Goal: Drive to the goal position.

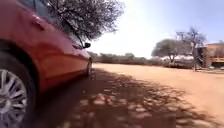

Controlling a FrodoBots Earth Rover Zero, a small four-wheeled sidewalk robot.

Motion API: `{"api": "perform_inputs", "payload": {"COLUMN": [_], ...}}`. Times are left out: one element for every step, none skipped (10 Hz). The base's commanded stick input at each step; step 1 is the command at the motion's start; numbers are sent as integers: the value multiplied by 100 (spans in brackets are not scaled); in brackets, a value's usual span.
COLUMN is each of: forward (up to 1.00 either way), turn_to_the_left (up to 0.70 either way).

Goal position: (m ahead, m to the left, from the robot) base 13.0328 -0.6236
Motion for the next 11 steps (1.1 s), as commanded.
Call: {"api": "perform_inputs", "payload": {"forward": [100, 100, 100, 100, 100, 100, 100, 100, 100, 100, 100], "turn_to_the_left": [0, 0, 0, 0, 0, 0, 0, 0, 0, 0, 0]}}
